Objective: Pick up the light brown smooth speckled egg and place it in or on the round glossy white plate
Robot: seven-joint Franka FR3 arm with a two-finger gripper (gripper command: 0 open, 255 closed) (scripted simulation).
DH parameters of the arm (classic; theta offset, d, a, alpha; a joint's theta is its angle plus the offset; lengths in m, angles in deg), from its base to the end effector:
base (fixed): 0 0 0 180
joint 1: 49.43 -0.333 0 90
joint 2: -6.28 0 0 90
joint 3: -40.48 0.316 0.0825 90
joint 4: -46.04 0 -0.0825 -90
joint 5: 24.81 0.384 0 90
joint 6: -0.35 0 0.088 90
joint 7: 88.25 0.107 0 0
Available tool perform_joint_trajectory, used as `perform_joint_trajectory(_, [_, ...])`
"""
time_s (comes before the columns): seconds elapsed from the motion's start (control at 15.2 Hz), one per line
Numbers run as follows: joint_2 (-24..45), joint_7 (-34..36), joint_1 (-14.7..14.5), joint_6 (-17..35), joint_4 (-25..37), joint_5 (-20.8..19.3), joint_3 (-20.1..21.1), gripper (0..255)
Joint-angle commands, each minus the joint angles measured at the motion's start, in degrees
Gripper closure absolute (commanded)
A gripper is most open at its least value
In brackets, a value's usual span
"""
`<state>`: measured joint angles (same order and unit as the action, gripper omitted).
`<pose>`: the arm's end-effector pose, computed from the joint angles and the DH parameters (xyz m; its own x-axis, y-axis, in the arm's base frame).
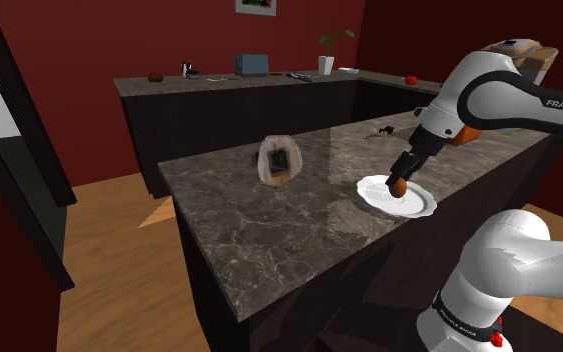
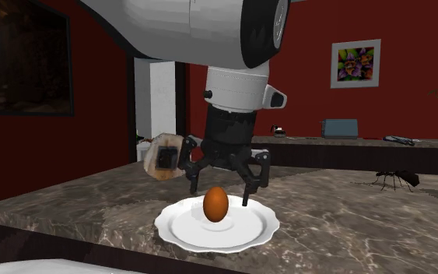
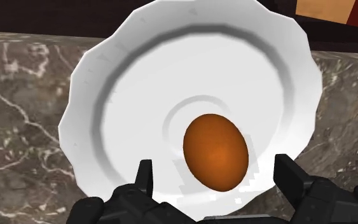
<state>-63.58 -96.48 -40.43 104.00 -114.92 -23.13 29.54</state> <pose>0.2154 -0.0784 0.5054 0.9646 -0.1208 0.2342 -0.0803 -0.9812 -0.1752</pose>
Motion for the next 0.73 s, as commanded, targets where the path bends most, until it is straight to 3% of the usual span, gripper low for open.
perform_joint_trajectory(0.0, [0.0,0.0,0.0,-1.9,1.9,-0.1,-0.1,0])
perform_joint_trajectory(0.2, [0.4,0.0,0.0,-7.1,7.5,-0.2,-0.3,0])
perform_joint_trajectory(0.66, [0.4,0.0,0.0,-7.1,7.5,-0.2,-0.3,0])
